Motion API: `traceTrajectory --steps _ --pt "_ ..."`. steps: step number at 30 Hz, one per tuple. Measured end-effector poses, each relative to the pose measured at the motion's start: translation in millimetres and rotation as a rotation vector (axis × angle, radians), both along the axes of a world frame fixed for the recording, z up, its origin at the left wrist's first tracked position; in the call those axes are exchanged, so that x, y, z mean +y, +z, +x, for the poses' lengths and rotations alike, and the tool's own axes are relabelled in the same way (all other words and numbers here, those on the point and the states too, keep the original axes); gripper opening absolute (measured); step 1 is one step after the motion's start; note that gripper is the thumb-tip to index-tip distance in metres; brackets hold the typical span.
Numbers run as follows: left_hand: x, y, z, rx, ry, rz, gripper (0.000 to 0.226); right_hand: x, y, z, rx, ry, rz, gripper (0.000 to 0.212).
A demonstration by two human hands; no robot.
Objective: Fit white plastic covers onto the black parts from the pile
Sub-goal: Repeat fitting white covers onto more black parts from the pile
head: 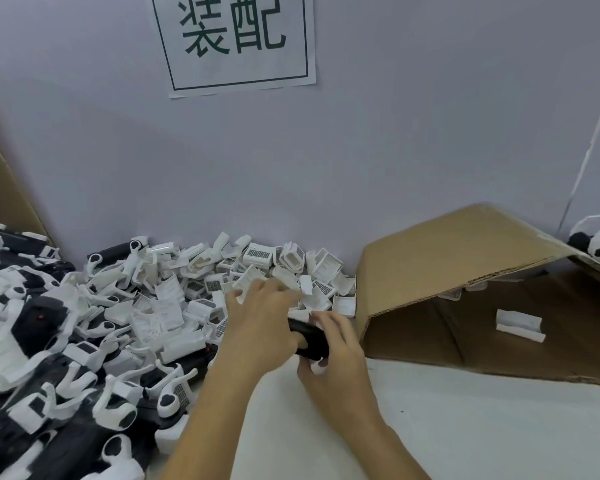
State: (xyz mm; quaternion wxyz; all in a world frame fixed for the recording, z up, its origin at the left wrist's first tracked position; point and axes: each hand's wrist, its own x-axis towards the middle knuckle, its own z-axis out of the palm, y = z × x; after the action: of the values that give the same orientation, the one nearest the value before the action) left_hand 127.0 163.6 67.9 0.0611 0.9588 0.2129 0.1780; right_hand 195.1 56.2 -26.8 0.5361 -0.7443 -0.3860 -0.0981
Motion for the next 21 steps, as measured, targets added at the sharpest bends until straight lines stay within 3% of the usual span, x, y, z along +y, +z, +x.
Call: traceTrajectory --steps 2,3,4,6,8,10,12,14,16,19,21 --pt "-2 -2 2 -0.290 0.031 -0.102 0.091 0 3 0 0.076 -0.067 0.104 0.055" --pt "-4 -2 4 -0.440 0.054 -0.252 0.101 0 4 -1 0.119 -0.089 0.156 0.052" --pt "-6 -1 6 -0.565 0.069 -0.440 0.106 0 4 -2 0.155 -0.099 0.198 0.048" --pt "-13 -2 12 -0.694 0.114 -0.803 0.094 0 6 -3 0.224 -0.094 0.243 0.038" --pt "-17 -8 17 -0.661 0.143 -1.063 0.067 0 8 -4 0.298 -0.076 0.258 0.026" --pt "-16 -20 21 -0.532 0.086 -1.205 0.048 -1 9 -3 0.339 -0.064 0.272 0.015" --pt "-16 -29 22 -0.423 -0.004 -1.241 0.042 -3 10 -1 0.332 -0.055 0.273 0.010" --pt "-19 -32 24 -0.446 -0.023 -1.267 0.036 -3 9 0 0.328 -0.029 0.247 0.008" --pt "-18 -33 24 -0.531 -0.017 -1.356 0.023 -2 8 -1 0.342 -0.015 0.189 0.023" --pt "-11 -35 20 -0.572 -0.018 -1.460 0.017 1 7 -4 0.305 -0.065 0.046 0.070" --pt "-10 -36 19 -0.553 -0.052 -1.459 0.014 2 6 -6 0.270 -0.077 0.038 0.068"
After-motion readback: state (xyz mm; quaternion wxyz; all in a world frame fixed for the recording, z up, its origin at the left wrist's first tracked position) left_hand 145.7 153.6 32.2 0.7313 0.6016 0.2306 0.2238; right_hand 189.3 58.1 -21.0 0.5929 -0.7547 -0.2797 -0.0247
